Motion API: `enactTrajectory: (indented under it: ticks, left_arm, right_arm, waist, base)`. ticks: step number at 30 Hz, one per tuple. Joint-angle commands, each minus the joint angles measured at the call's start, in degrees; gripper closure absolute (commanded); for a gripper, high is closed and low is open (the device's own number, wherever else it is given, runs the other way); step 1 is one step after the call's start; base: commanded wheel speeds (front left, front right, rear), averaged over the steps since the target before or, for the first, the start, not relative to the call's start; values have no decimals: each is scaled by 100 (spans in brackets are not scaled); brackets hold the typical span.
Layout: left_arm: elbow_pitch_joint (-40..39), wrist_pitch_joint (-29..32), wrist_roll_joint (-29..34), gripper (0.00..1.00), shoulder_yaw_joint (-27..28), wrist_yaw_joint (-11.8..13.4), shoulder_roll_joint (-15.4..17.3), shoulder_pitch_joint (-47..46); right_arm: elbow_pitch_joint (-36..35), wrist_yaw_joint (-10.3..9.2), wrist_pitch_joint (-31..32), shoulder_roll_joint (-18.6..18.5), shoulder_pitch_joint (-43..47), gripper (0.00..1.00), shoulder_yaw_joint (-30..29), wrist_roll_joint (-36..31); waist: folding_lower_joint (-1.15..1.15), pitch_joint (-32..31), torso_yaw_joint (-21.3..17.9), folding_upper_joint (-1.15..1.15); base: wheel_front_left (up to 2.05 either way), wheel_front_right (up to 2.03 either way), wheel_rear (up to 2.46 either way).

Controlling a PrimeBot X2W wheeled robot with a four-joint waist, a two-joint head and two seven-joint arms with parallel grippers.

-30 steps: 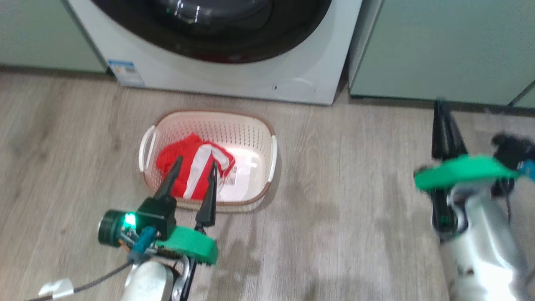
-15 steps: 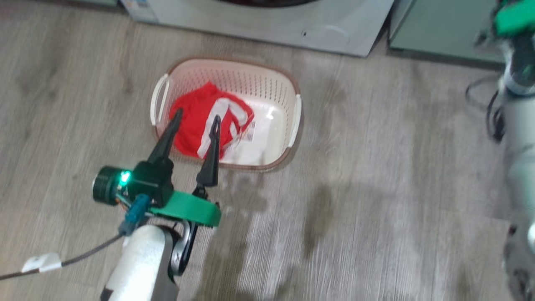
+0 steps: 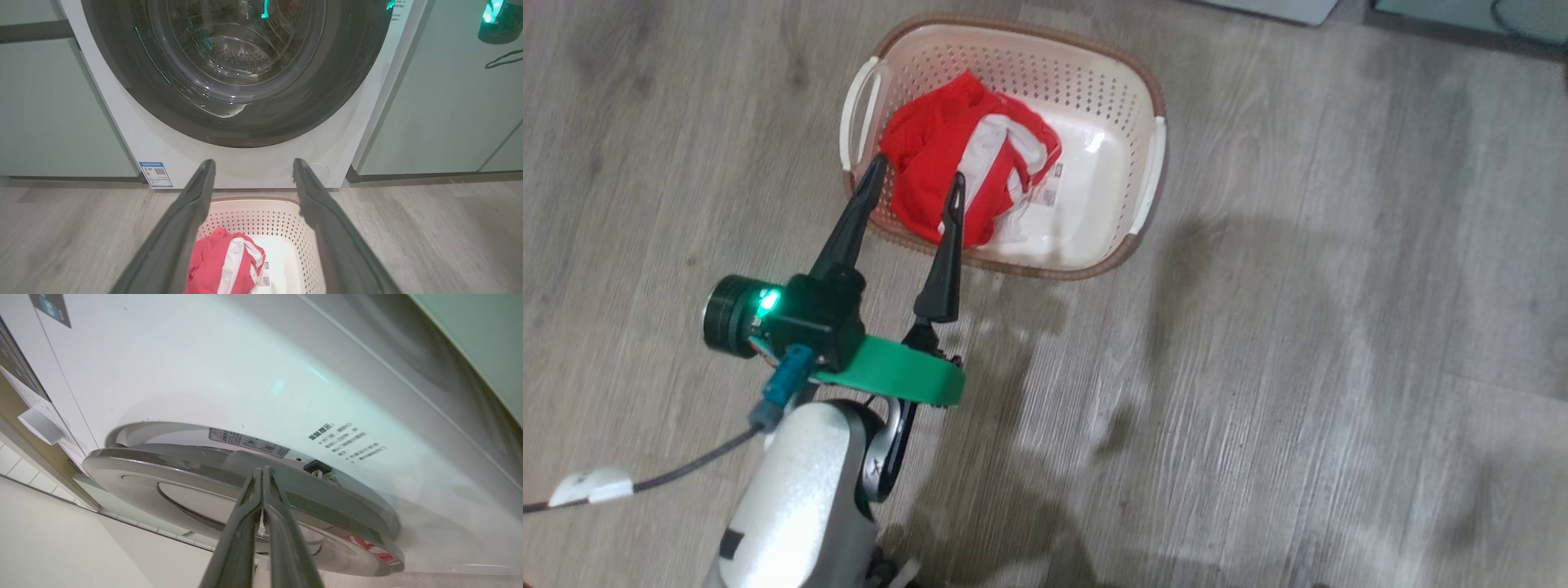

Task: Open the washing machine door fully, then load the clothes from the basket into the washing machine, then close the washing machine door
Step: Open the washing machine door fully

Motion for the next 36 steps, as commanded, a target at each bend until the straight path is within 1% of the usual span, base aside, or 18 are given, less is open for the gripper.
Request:
enactTrajectory:
  ticks: [1,7,13,17,21,25,28,36]
  left_arm:
    - [-206,-55,-194,0,136,48,57,-84]
    - [-230,-55,-247,0,33,75,57,-173]
    - [-237,-55,-281,0,-66,126,57,-238]
    - [-303,-55,-480,0,-50,170,57,-294]
    - [-260,-55,-521,0,8,149,57,-293]
    - [-281,-55,-524,0,23,165,57,-294]
    - [-295,-55,-552,0,27,201,57,-298]
    - [-295,-55,-574,0,-55,237,57,-338]
  right_arm:
    - [-41,0,75,73,-449,100,4,63]
    - [458,0,106,50,-1065,100,-7,72]
    - [894,0,203,-40,-1390,100,13,51]
    - [1185,0,253,-121,-1637,100,-83,149]
    - [1401,0,509,-106,-1838,100,-144,322]
    - [1706,0,698,-69,-2022,100,-81,308]
    - [1814,0,881,3,-2136,100,13,287]
    - [2121,0,1271,23,-2216,100,137,282]
  waist:
    - [-1,141,116,0]
    - [-1,293,259,0]
    - [-1,366,404,0]
    - [-1,424,507,0]
    - [-1,465,564,0]
    - [-1,507,590,0]
    - [-1,538,600,0]
    - [-1,500,644,0]
  base:
    - [0,0,0]
    - [0,0,0]
    - [0,0,0]
    - [0,0,0]
    - [0,0,0]
    - [0,0,0]
    - [0,0,0]
    - [0,0,0]
